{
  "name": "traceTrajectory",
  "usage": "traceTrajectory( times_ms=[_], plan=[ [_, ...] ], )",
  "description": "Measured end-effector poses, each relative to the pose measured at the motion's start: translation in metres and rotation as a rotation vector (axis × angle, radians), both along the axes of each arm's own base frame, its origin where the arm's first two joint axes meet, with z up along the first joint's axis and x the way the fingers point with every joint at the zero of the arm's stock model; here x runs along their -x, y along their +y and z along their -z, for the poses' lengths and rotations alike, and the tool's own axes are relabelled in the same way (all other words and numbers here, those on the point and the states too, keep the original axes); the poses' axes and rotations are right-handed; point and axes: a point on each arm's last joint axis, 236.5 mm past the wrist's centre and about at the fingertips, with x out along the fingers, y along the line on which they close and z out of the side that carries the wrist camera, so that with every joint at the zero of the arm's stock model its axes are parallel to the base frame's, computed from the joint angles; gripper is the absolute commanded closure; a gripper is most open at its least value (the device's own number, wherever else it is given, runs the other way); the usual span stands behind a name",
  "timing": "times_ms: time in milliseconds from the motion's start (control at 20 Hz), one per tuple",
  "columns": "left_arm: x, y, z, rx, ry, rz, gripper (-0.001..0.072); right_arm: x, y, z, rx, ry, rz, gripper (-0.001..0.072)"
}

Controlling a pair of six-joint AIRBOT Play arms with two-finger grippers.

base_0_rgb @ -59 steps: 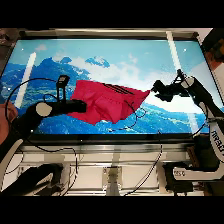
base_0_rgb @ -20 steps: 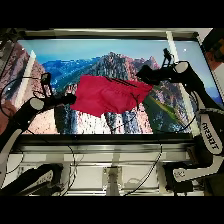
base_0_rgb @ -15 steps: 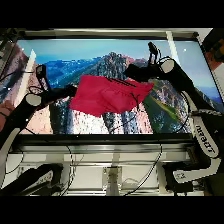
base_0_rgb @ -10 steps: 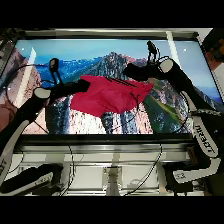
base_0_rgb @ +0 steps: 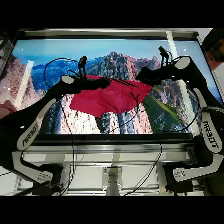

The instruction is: Fold the clothes and pants, and hang the long-sleeved shirts on hangers.

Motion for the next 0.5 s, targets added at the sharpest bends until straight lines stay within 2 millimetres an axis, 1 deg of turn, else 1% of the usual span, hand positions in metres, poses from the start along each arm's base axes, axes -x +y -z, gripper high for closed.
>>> traceTrajectory(
  times_ms=[50,100,250,500],
  plan=[
    [-0.003,-0.002,0.007,-0.001,0.011,0.003,0.0245,0.002,-0.005,0.001,0.002,0.009,-0.006,0.0266],
    [-0.006,-0.002,0.015,-0.007,0.022,0.005,0.0273,0.005,-0.009,0.002,0.004,0.018,-0.013,0.0267],
    [-0.011,0.002,0.031,-0.02,0.042,0.003,0.0272,0.008,-0.016,0.003,0.007,0.027,-0.024,0.0266],
    [-0.009,0.008,0.046,-0.059,0.066,0.024,0.0273,0.011,-0.018,0.004,0.008,0.035,-0.035,0.0266]
  ],
)
